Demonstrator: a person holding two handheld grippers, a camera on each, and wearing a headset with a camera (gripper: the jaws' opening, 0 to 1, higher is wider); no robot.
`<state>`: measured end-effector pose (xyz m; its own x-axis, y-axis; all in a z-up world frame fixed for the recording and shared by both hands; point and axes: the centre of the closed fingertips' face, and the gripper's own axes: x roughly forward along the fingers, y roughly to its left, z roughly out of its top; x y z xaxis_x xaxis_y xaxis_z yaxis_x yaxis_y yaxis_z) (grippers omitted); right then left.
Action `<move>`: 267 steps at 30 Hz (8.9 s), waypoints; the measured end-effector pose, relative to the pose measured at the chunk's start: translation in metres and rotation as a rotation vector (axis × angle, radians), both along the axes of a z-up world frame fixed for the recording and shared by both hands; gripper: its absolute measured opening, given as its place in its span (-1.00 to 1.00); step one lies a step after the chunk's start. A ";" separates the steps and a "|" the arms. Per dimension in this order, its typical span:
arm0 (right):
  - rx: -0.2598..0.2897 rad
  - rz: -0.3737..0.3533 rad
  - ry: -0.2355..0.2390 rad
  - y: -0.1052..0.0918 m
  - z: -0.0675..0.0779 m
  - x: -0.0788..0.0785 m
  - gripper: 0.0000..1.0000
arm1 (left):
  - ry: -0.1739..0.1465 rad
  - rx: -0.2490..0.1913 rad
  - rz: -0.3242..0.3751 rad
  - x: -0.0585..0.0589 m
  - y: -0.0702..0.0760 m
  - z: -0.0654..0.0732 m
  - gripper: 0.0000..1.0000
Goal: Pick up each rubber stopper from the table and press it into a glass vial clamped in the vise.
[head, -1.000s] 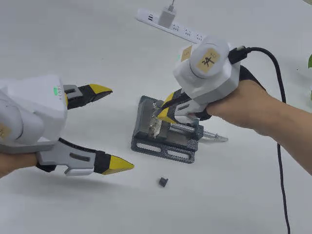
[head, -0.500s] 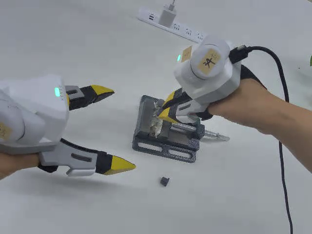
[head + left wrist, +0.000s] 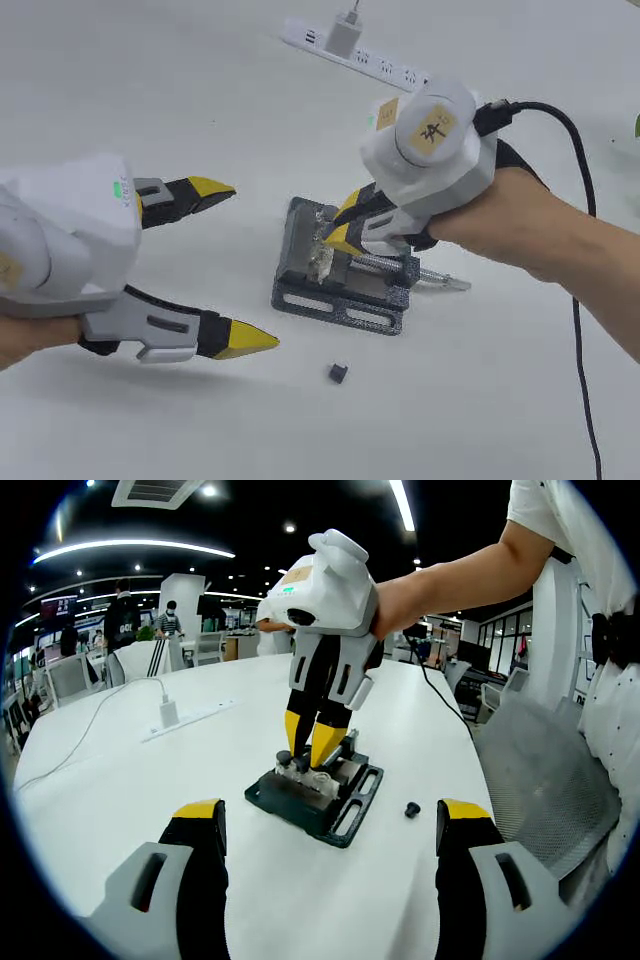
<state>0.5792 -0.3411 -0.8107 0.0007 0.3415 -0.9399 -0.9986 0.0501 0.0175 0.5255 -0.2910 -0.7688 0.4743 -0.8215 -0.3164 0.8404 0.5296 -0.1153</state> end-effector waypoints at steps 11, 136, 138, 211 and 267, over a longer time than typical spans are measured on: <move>0.029 -0.020 -0.003 -0.001 0.006 0.002 -0.80 | 0.002 0.008 -0.002 -0.002 0.001 -0.001 0.72; 0.052 -0.011 0.022 0.002 0.004 -0.003 -0.98 | -0.010 0.024 -0.020 -0.011 -0.004 0.012 0.71; 0.056 -0.016 0.017 0.002 0.005 -0.005 -0.98 | -0.010 0.023 -0.021 -0.012 -0.004 0.012 0.71; 0.451 -0.276 -0.010 -0.091 0.041 -0.069 0.29 | -0.022 0.178 -0.113 -0.031 -0.004 0.016 0.70; 0.589 -0.351 -0.064 -0.147 0.026 -0.102 0.65 | 0.021 0.480 -0.601 -0.062 -0.109 -0.091 -0.67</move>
<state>0.4771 -0.4879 -0.7851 0.2535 0.7649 -0.5921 -0.9251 0.3706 0.0826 0.4636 -0.4003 -0.8594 -0.0198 -0.7068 -0.7072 0.9998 -0.0210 -0.0069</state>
